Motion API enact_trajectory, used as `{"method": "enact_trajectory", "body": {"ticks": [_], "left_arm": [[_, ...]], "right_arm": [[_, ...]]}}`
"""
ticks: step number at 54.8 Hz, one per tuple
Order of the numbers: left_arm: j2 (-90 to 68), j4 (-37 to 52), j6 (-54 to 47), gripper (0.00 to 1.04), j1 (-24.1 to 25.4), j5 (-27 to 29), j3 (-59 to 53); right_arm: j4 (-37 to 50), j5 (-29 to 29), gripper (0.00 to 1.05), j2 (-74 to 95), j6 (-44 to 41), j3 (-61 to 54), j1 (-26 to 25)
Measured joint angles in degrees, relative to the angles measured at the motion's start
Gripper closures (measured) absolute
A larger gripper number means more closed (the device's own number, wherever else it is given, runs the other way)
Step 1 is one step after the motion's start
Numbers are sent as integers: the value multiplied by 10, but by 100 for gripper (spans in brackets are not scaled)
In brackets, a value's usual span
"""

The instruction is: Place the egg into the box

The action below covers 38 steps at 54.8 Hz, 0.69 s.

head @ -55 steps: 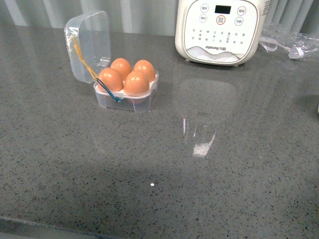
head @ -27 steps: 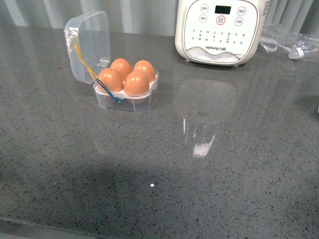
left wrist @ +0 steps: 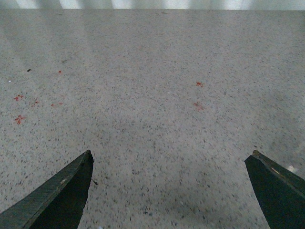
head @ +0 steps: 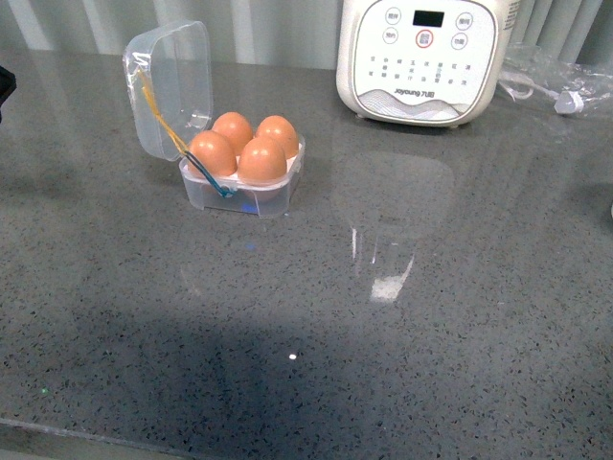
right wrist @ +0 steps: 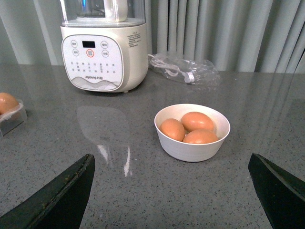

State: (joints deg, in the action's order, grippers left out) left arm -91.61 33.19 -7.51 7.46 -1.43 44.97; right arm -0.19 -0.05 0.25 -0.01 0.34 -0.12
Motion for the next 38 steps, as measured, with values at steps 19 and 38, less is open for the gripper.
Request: {"method": "enact_trajectory", "body": {"ticks": [19,38], "left_arm": [[-58,-33,0,7,-32,18,98],[-59,-59,4,7,-95,29,109]], "right_arm": [[0,0,7,0,0,0,0],[0,0,7,0,0,0,0]]}}
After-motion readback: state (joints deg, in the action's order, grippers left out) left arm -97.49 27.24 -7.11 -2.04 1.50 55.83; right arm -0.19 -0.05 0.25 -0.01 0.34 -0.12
